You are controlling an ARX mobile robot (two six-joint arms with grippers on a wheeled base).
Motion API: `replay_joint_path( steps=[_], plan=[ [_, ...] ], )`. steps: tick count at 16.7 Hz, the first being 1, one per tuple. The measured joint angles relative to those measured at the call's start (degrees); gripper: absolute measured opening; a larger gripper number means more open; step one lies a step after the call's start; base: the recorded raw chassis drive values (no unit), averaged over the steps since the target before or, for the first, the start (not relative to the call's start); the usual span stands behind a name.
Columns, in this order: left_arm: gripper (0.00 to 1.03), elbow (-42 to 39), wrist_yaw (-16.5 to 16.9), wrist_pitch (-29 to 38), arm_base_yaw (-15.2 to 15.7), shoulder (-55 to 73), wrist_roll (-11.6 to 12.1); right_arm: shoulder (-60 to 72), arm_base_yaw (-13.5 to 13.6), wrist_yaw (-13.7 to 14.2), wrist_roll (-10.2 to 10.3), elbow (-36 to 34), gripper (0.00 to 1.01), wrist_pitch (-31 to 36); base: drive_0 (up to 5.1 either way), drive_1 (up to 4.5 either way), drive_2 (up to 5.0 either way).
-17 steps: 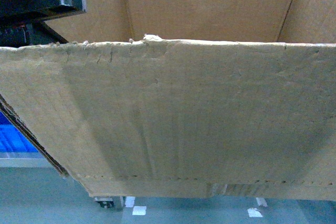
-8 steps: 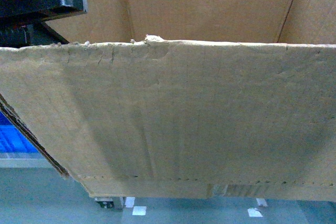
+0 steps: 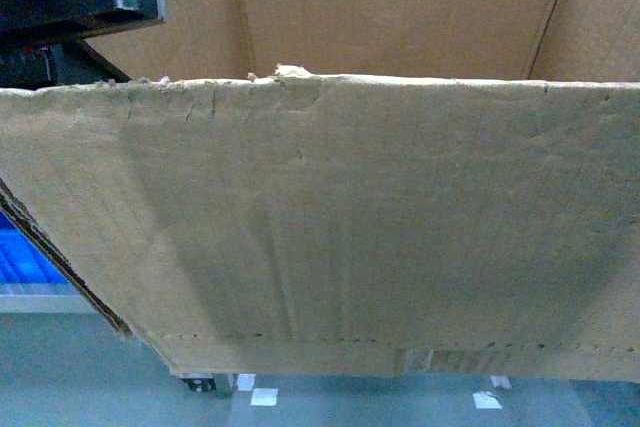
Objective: Sort boxes to right shelf from conveyor
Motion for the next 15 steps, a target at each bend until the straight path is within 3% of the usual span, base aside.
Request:
replay_joint_path(
  steps=[15],
  plan=[
    [0.04, -0.02, -0.02, 0.11, 0.0, 0.0, 0.0, -0.02, 0.0, -0.04, 0.0, -0.09, 0.03, 0.17, 0.0, 0.0, 0.0]
  ],
)
